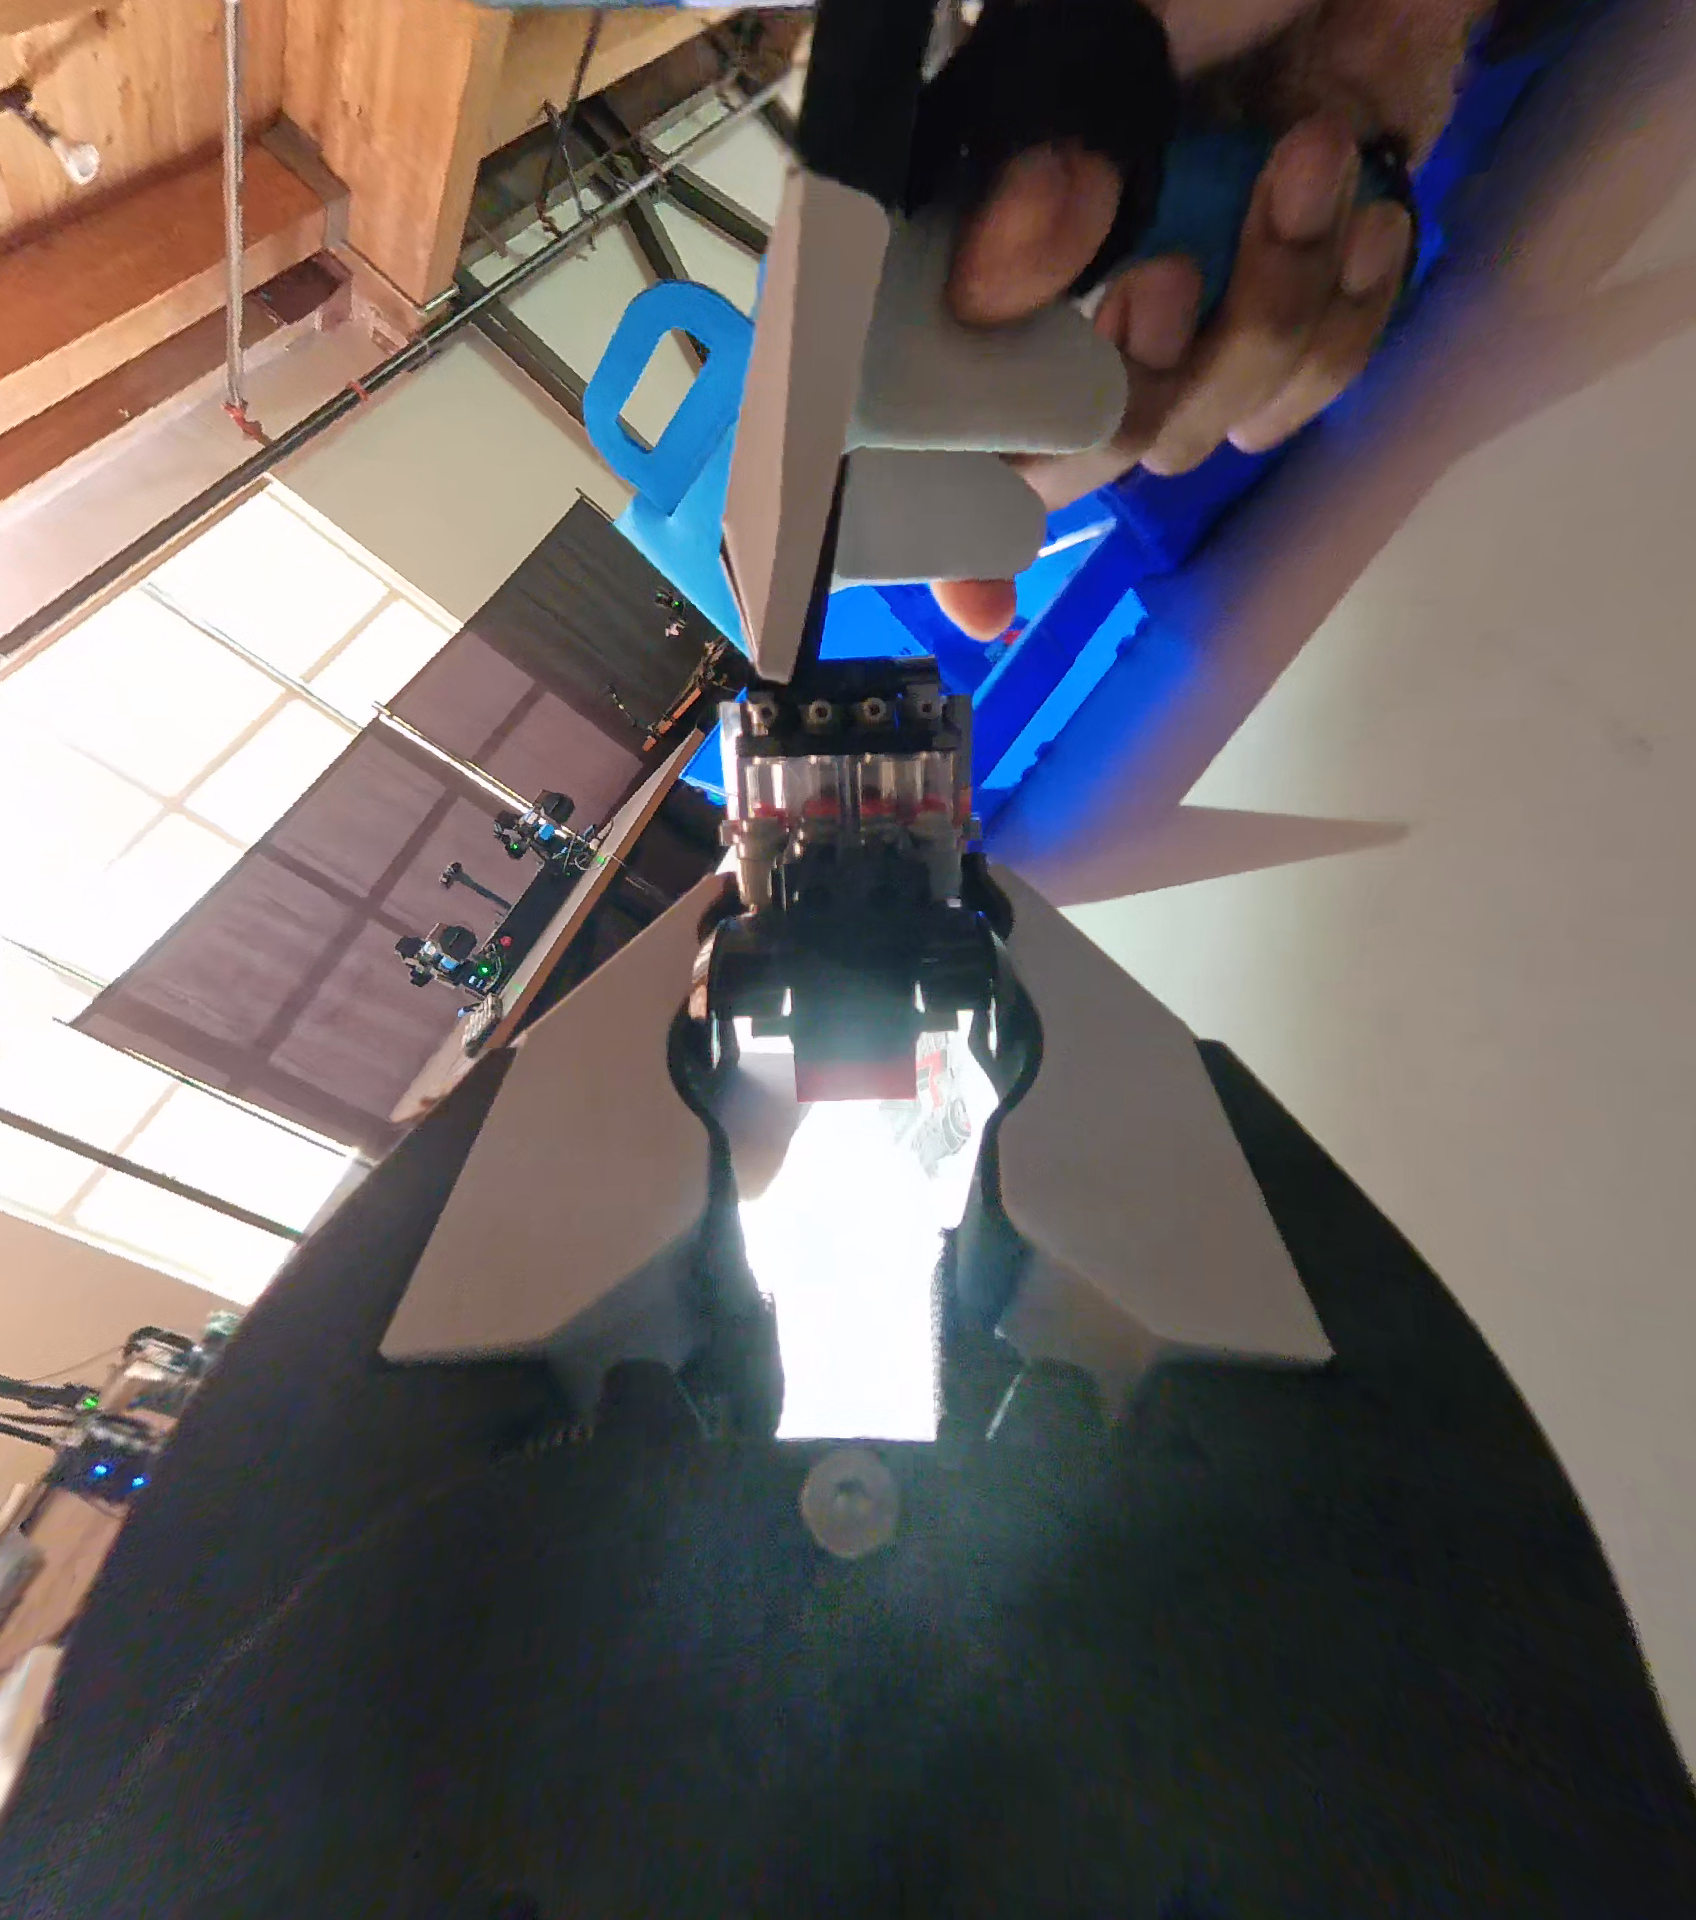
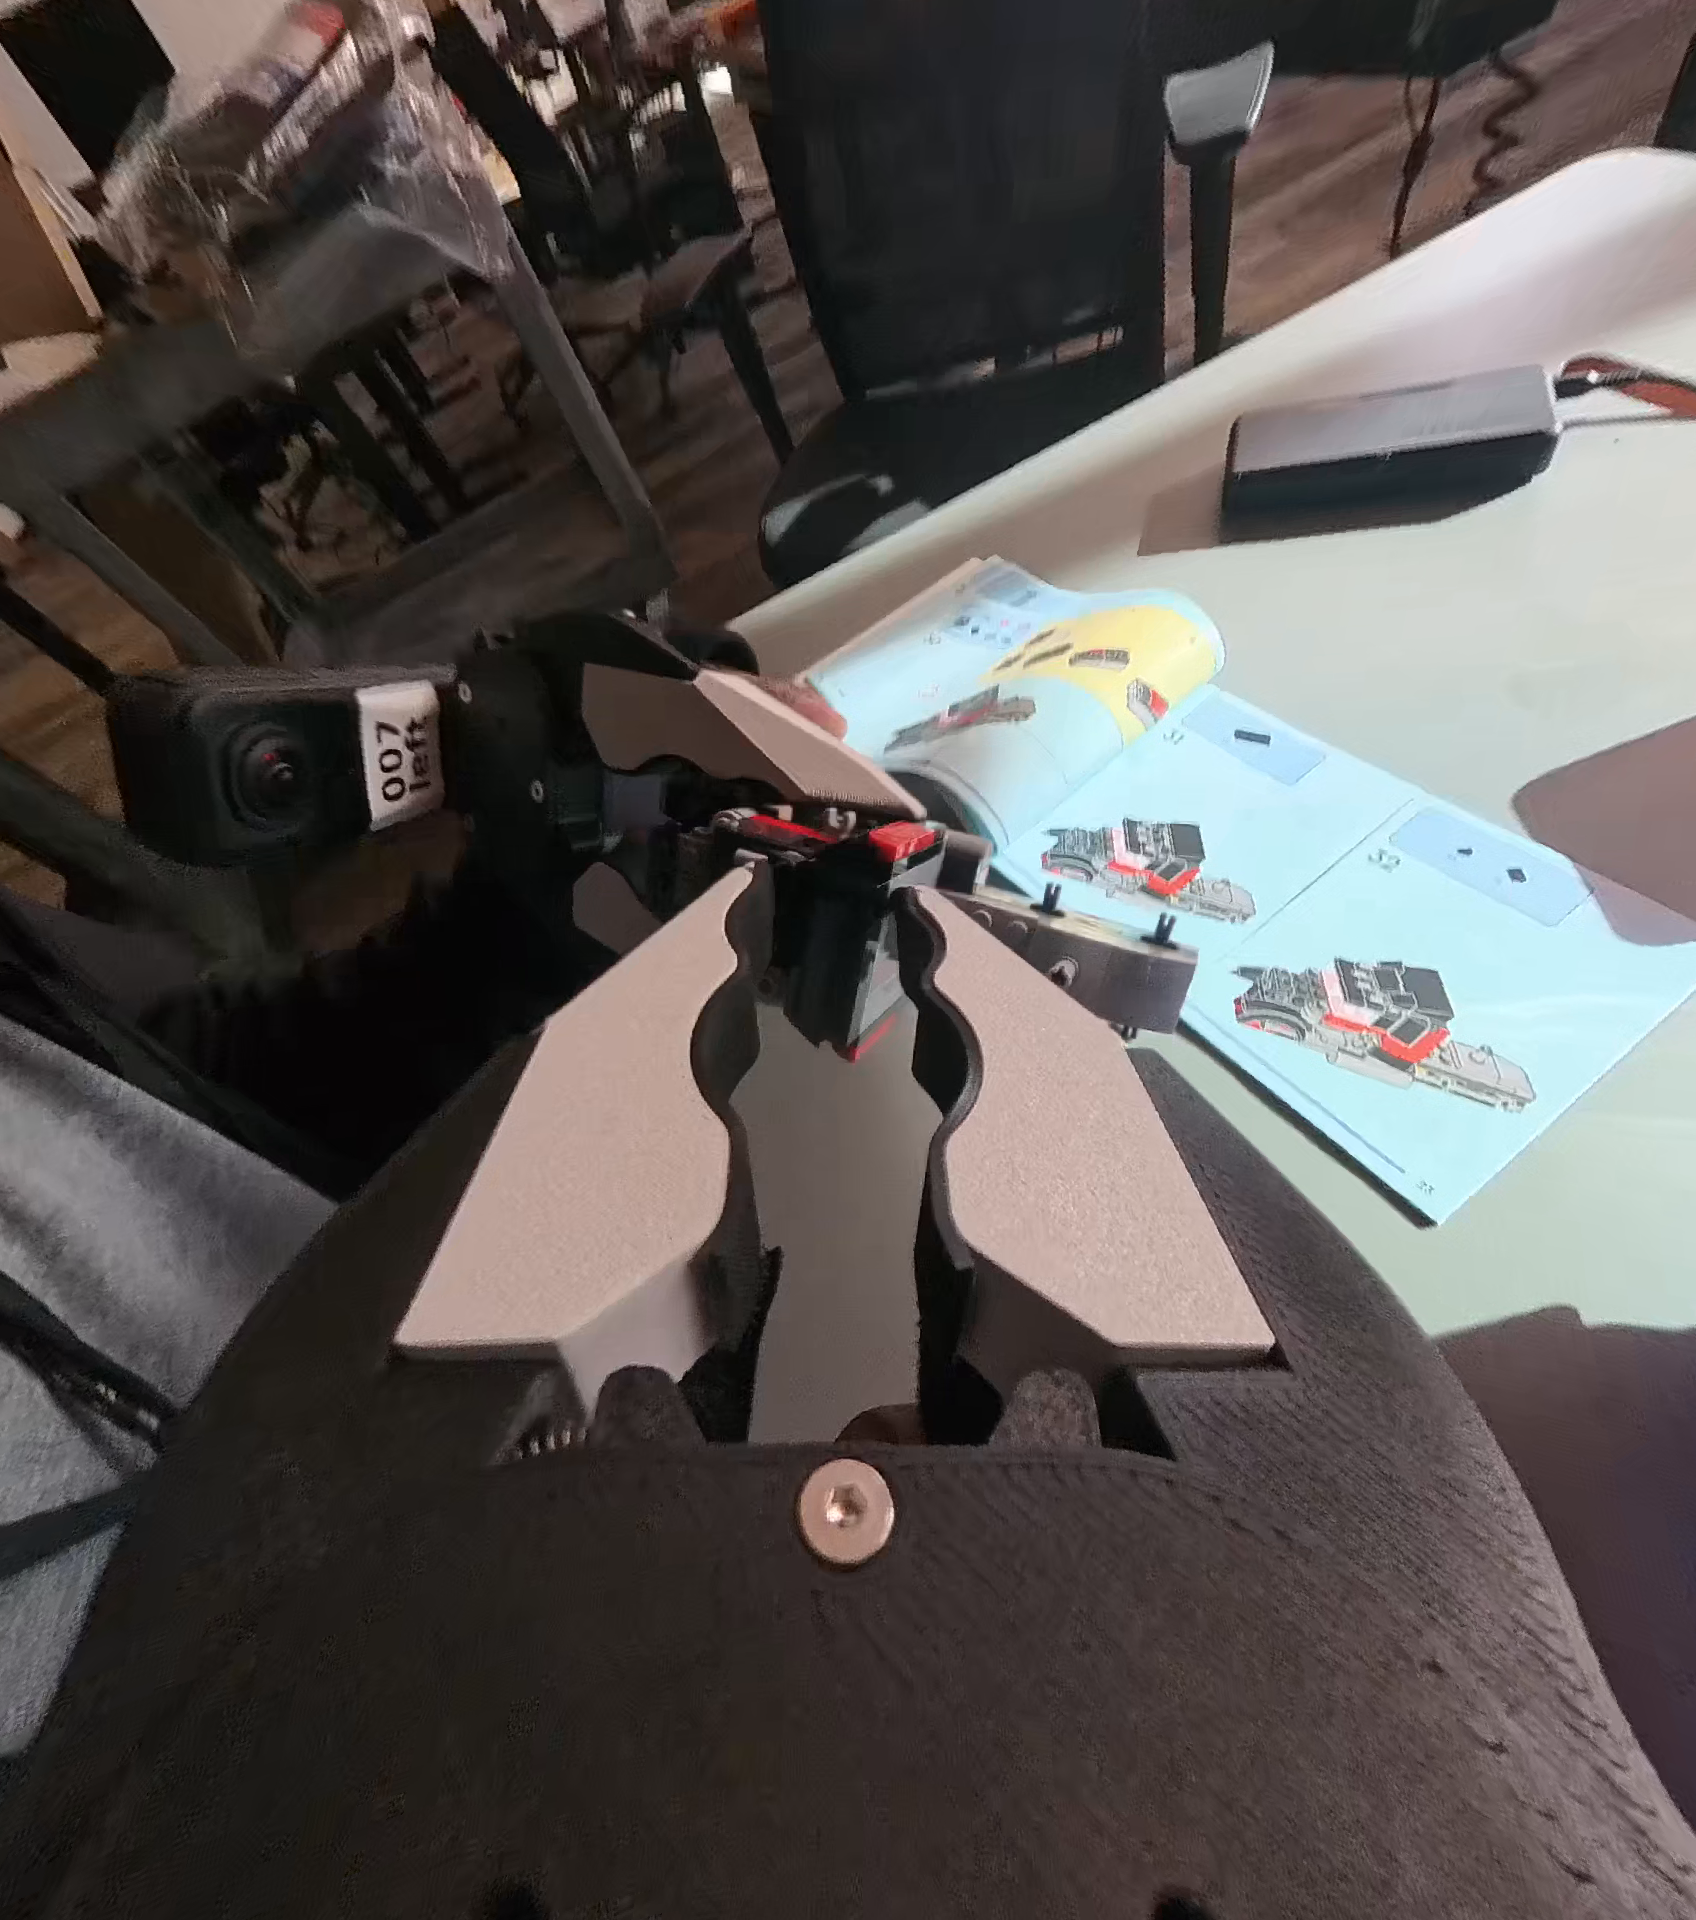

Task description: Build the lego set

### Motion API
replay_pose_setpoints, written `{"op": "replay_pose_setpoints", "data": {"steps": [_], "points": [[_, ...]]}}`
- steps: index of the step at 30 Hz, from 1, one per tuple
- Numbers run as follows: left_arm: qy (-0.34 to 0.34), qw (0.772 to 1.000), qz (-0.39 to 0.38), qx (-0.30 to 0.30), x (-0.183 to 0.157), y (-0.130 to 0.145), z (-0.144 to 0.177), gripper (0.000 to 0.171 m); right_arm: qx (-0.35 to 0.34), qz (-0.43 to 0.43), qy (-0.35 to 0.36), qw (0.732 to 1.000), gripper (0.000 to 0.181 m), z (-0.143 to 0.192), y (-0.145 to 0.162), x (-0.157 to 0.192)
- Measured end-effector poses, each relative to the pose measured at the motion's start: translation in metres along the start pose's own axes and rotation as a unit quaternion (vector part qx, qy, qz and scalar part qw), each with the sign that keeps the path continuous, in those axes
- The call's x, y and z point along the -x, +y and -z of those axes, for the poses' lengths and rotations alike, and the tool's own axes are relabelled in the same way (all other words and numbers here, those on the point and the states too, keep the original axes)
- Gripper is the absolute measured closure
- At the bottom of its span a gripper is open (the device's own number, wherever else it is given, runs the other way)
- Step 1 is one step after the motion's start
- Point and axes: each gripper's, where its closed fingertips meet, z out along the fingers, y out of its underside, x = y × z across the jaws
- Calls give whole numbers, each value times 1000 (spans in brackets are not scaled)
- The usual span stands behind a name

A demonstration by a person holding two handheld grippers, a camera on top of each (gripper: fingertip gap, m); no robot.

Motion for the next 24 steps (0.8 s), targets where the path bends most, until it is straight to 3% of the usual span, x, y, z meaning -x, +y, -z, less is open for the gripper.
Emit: {"op": "replay_pose_setpoints", "data": {"steps": [2,6,9,13,18,24], "points": [[-5,1000,24,5,5,5,2,128,-29,-11,-8,1000,156,-1,-6,0],[-51,993,87,66,32,45,23,127,-59,-28,7,998,149,5,-3,-17],[-96,981,141,87,54,66,39,128,19,3,50,999,153,-10,41,-41],[-123,971,188,79,64,71,44,128,122,67,104,985,153,-45,90,-70],[-115,973,180,92,59,74,40,128,174,130,125,968,155,-70,102,-97],[-123,970,193,85,63,74,42,128,187,125,91,970,157,-82,107,-85]]}}
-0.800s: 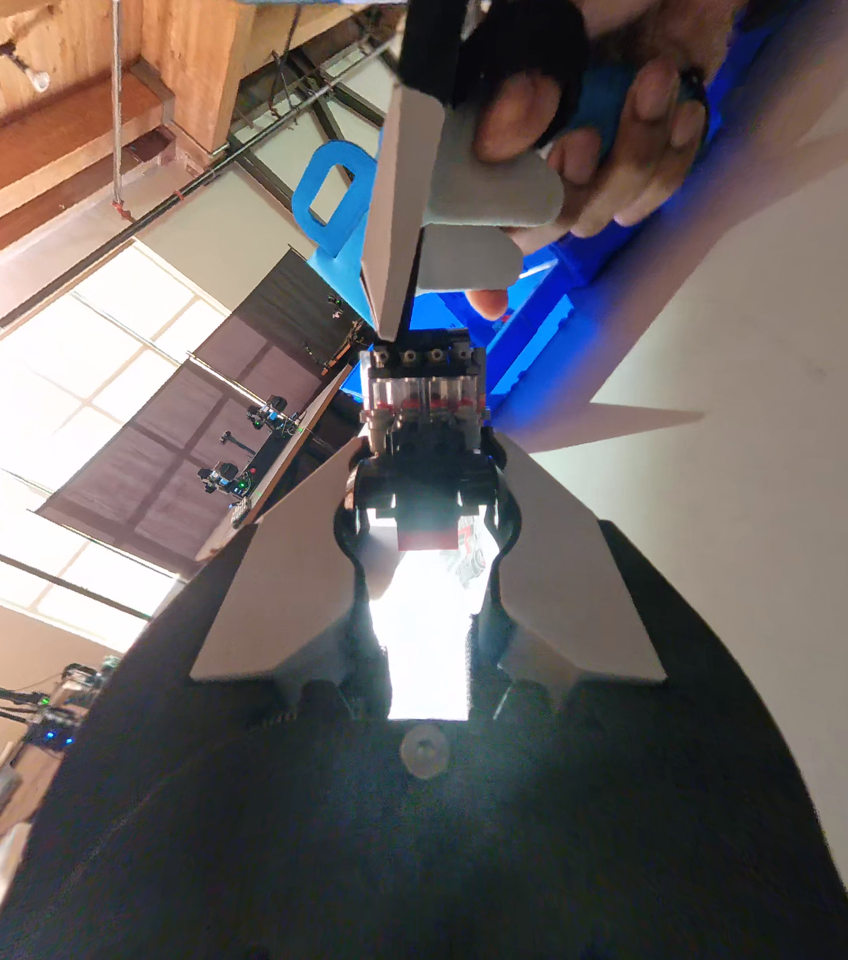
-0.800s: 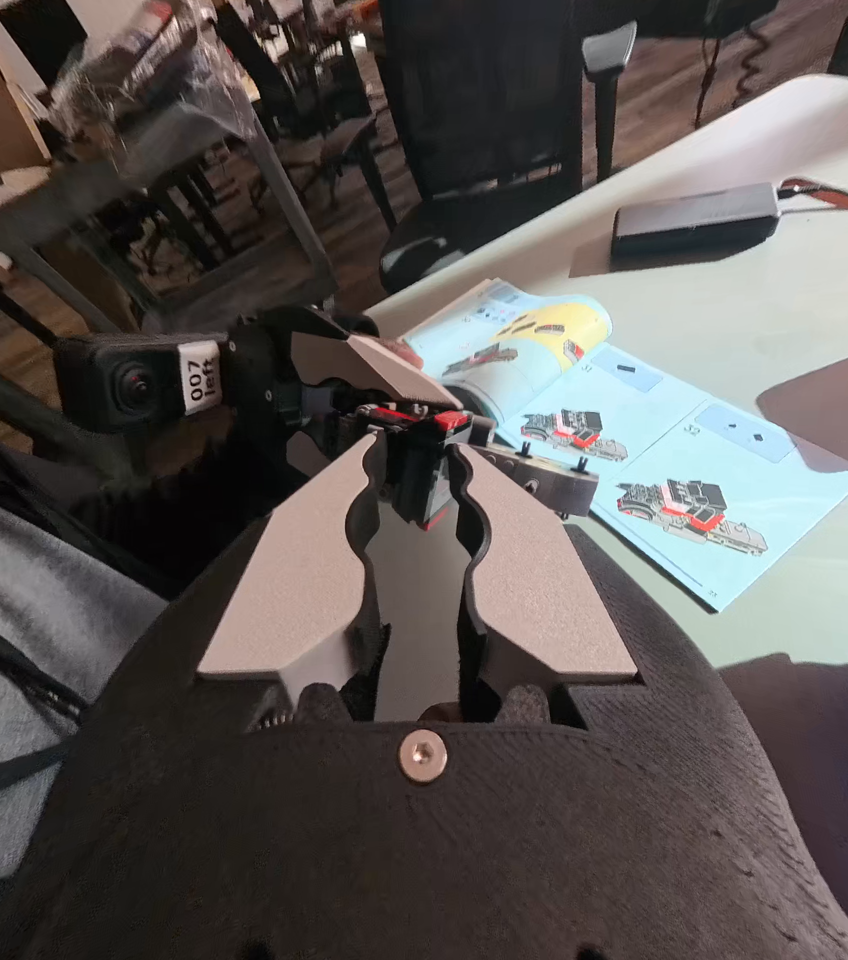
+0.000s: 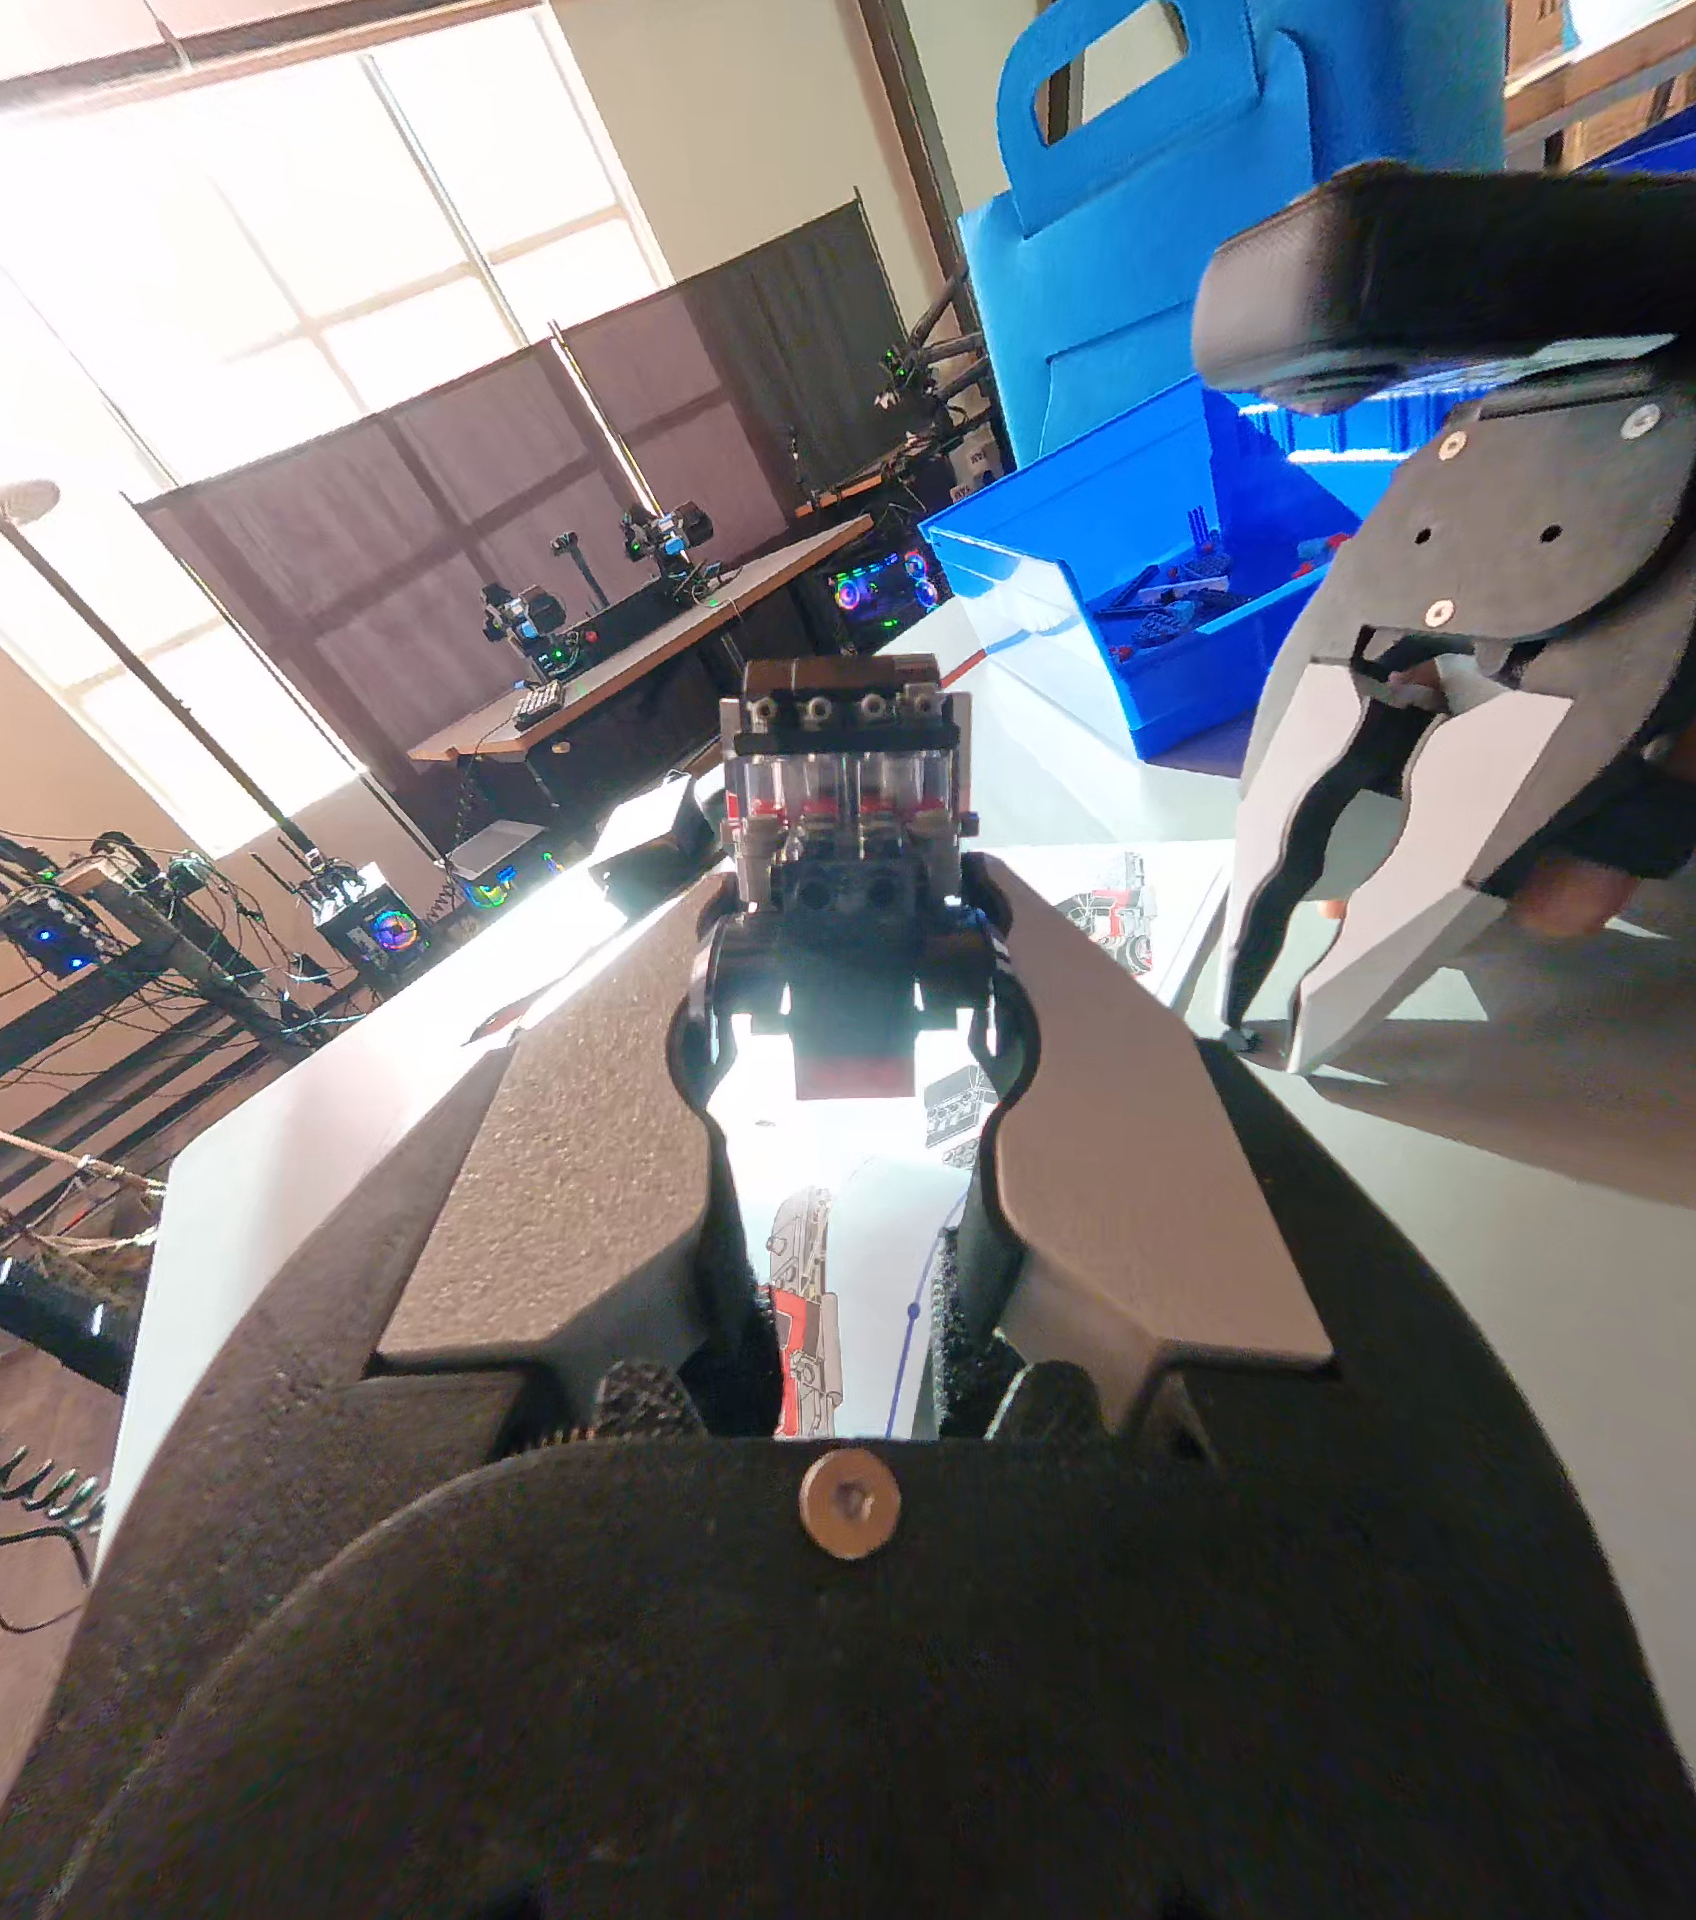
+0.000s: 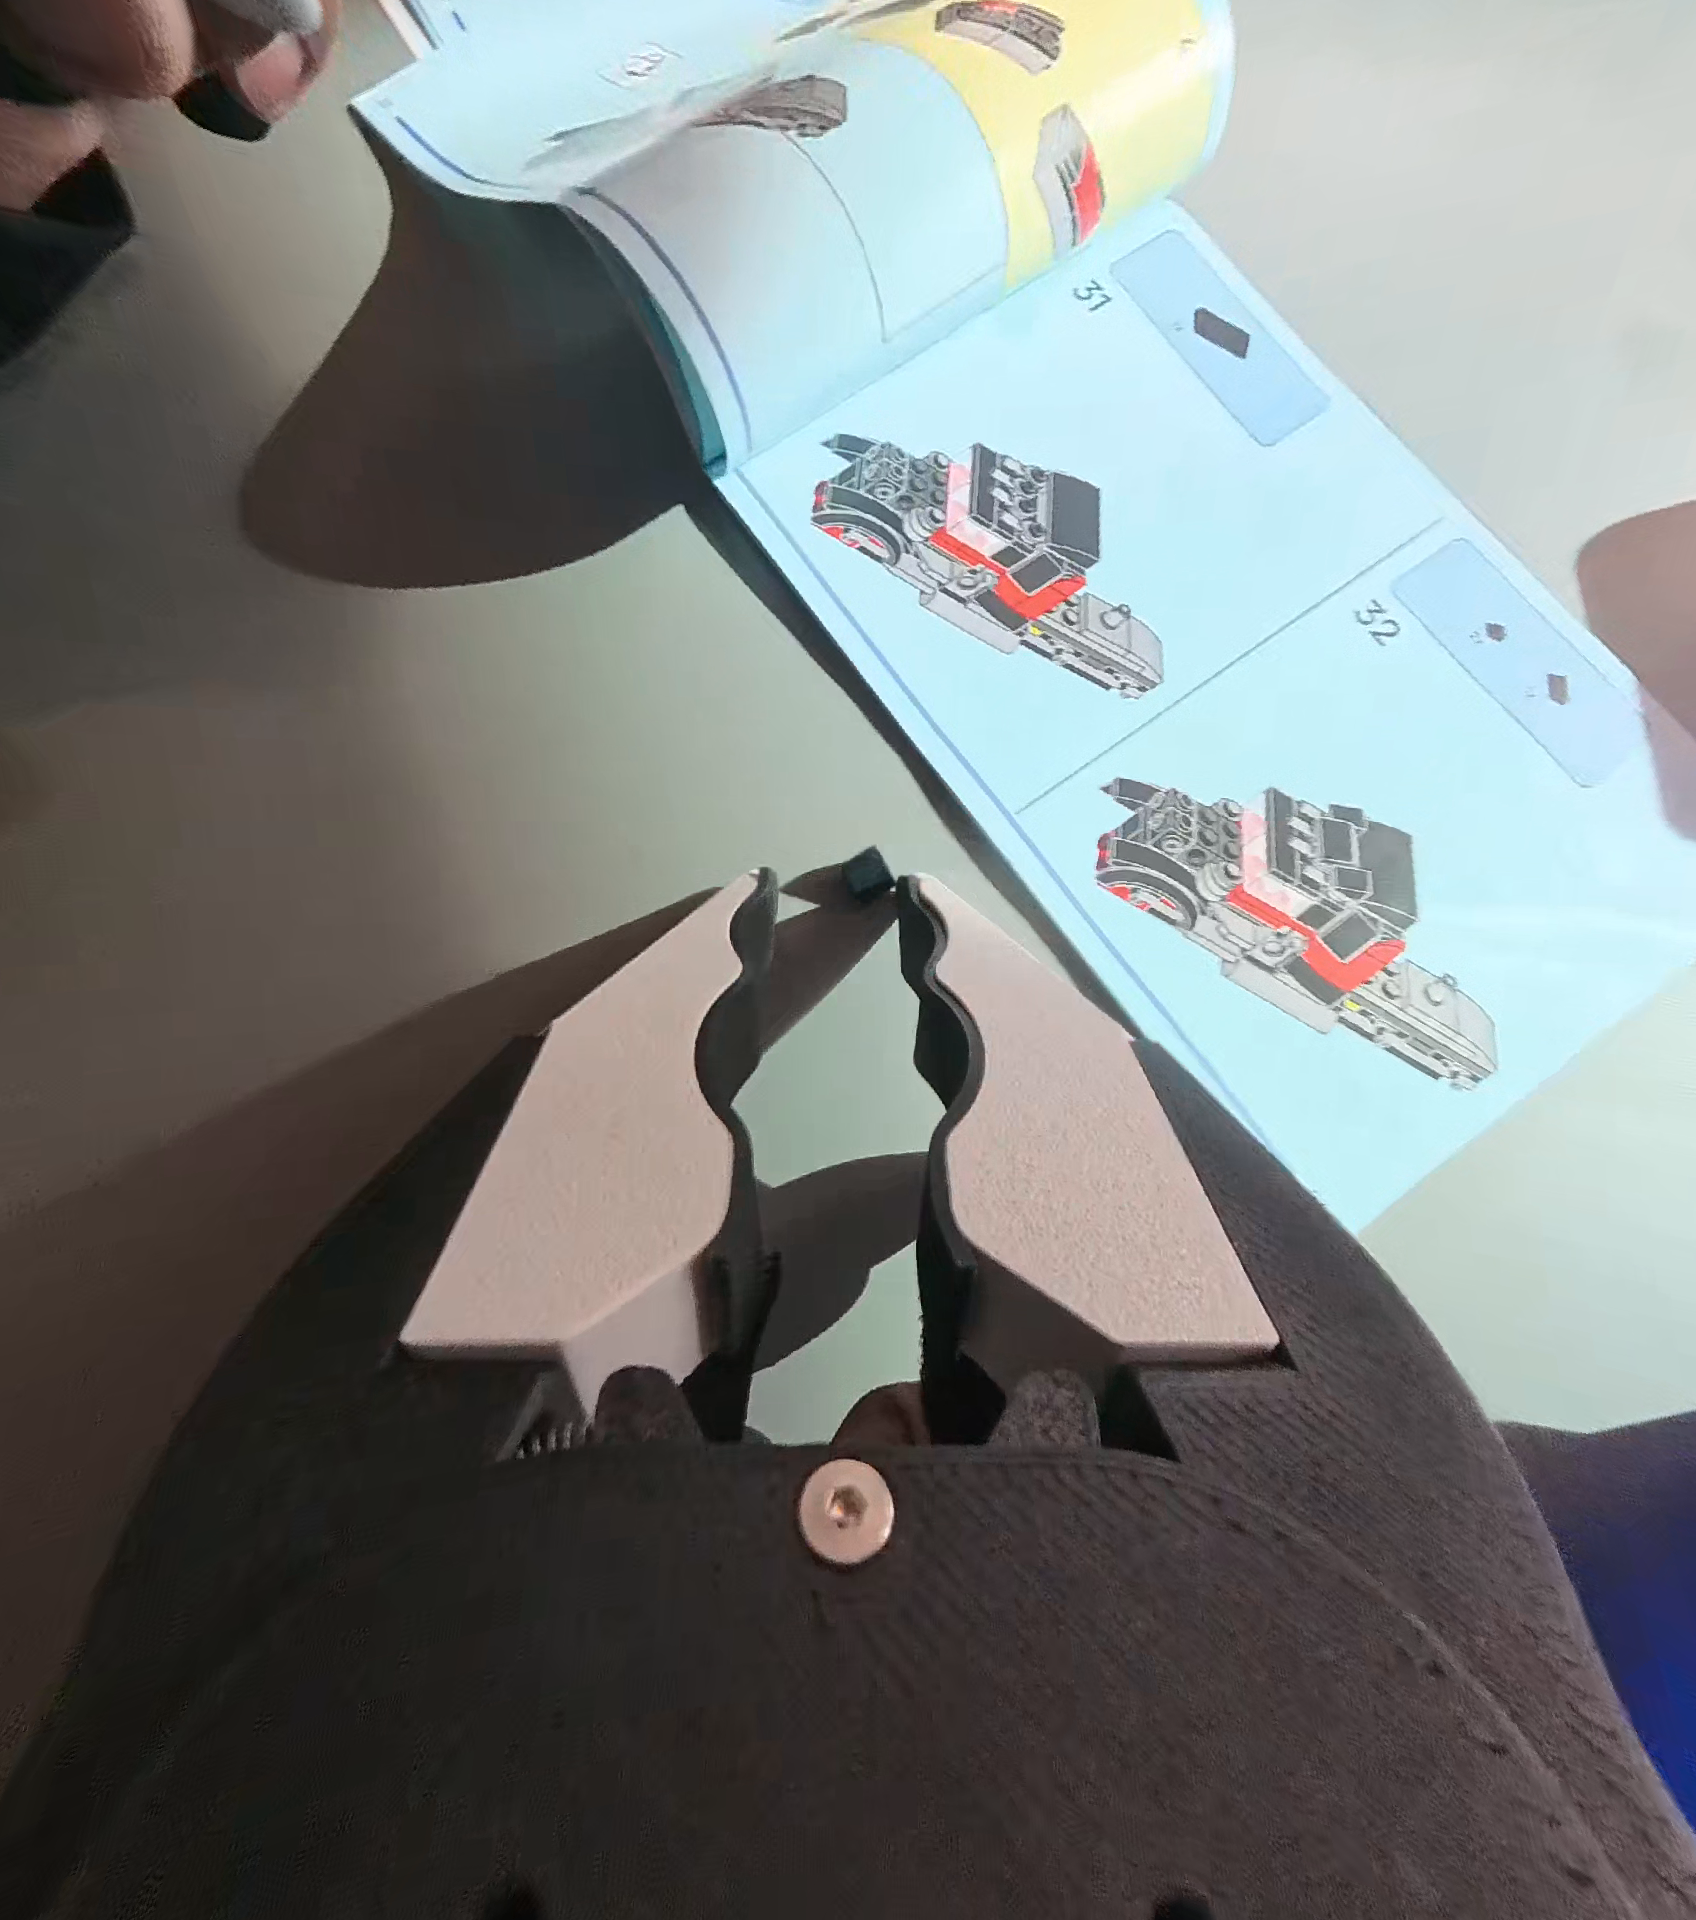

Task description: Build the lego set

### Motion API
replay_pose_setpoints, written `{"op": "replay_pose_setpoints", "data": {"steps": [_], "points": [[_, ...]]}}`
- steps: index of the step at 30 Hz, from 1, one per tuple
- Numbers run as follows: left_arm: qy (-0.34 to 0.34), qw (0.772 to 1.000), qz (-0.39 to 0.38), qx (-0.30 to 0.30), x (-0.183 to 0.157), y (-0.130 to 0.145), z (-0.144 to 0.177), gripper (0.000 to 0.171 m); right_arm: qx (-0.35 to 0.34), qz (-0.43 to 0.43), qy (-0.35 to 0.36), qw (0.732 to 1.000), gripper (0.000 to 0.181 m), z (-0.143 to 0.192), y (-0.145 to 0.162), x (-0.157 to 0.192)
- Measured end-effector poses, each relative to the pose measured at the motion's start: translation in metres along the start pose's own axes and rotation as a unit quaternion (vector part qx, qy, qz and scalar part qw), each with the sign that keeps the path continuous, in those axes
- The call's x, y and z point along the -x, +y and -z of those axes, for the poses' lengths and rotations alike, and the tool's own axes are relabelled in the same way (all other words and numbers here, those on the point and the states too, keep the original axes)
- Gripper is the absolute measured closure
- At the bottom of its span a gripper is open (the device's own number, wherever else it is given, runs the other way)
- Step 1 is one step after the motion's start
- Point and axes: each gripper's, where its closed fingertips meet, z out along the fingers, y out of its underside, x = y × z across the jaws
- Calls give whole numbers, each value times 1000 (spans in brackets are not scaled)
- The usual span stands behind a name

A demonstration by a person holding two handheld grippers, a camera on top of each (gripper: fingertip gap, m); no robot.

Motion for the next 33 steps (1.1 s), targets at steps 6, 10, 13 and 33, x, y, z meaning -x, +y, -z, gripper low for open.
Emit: {"op": "replay_pose_setpoints", "data": {"steps": [6,10,13,33], "points": [[0,1000,14,-6,2,-2,0,128,1,-1,-40,999,157,4,-1,25],[-2,999,31,-10,5,-2,1,128,-11,-5,-5,1000,158,7,-5,8],[-2,999,45,-12,7,-2,2,128,-11,-18,-2,1000,158,5,-3,1],[2,994,104,-22,14,0,3,128,-5,-27,-30,999,157,-3,-5,25]]}}
